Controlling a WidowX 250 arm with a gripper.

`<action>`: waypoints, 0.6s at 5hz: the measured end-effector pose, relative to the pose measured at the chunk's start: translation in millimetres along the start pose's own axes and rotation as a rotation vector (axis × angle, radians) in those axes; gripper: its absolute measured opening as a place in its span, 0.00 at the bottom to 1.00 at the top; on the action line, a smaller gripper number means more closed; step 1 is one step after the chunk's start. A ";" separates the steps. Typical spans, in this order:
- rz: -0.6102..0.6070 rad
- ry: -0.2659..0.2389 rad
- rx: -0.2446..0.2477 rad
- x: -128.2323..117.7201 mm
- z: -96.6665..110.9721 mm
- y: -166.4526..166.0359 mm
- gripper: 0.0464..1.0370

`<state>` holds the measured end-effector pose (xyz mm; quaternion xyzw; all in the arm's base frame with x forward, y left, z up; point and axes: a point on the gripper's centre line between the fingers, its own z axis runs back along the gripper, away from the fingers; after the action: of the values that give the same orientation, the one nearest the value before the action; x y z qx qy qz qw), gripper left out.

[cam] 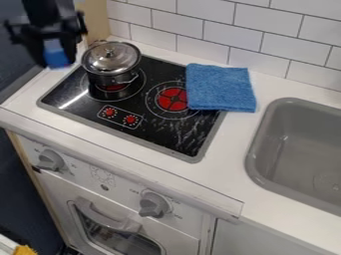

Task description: Move the blue object to the lower left corner of the stove

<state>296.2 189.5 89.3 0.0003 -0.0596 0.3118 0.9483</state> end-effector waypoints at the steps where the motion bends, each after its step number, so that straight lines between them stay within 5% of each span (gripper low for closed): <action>1: 0.010 0.018 0.037 -2.8 -18.5 4.8 0.57; 3: -0.013 0.006 0.041 -4.5 -34.0 4.2 0.57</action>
<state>294.0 191.4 54.9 0.0192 -0.0504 0.3067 0.9503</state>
